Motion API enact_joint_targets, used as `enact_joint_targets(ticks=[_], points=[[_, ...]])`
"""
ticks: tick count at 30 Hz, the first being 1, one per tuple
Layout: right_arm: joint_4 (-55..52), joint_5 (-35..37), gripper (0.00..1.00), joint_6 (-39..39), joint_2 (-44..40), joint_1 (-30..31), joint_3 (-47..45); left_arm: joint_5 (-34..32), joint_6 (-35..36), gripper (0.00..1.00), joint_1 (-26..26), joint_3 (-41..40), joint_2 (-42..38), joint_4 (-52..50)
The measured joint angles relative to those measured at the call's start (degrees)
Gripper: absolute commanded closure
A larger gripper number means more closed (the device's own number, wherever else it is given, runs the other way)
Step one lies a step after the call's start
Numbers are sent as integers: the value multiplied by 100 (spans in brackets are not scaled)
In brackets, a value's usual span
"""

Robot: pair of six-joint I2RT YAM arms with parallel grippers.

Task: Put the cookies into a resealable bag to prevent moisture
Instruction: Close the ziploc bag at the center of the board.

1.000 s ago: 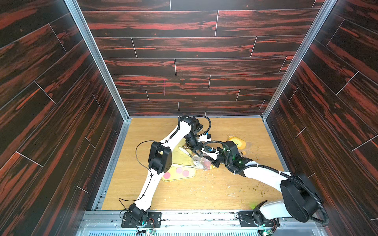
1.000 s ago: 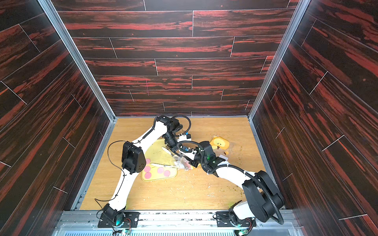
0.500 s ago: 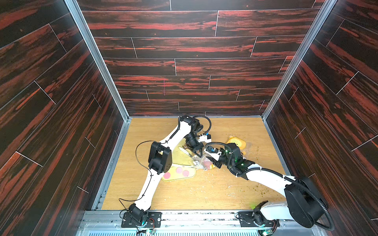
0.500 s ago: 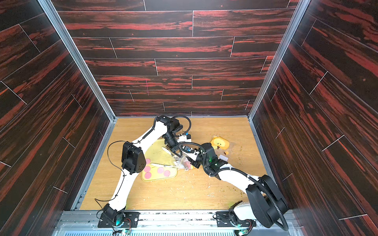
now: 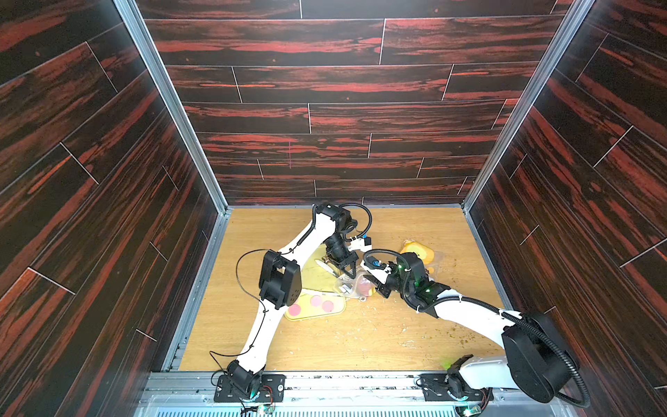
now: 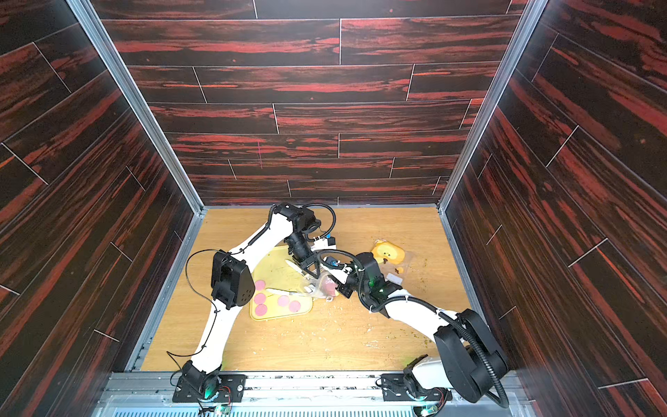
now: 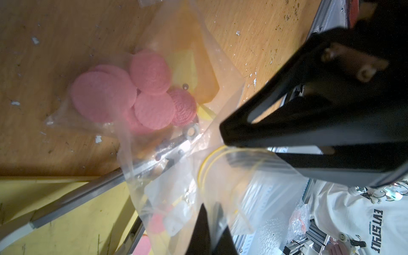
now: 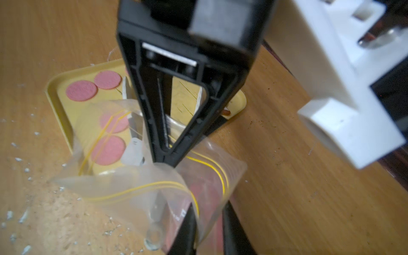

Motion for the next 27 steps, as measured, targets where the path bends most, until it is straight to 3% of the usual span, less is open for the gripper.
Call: enact_joint_targets(ticks=[4, 11, 27], points=[[-4, -87, 100, 50, 0, -13, 0, -22, -2, 100, 0, -11, -26, 0], [-68, -227, 100, 162, -127, -140, 0, -131, -4, 100, 0, -11, -76, 4], [-1370, -1558, 100, 313, -511, -1115, 549, -756, -210, 63, 0, -2, -538, 772]])
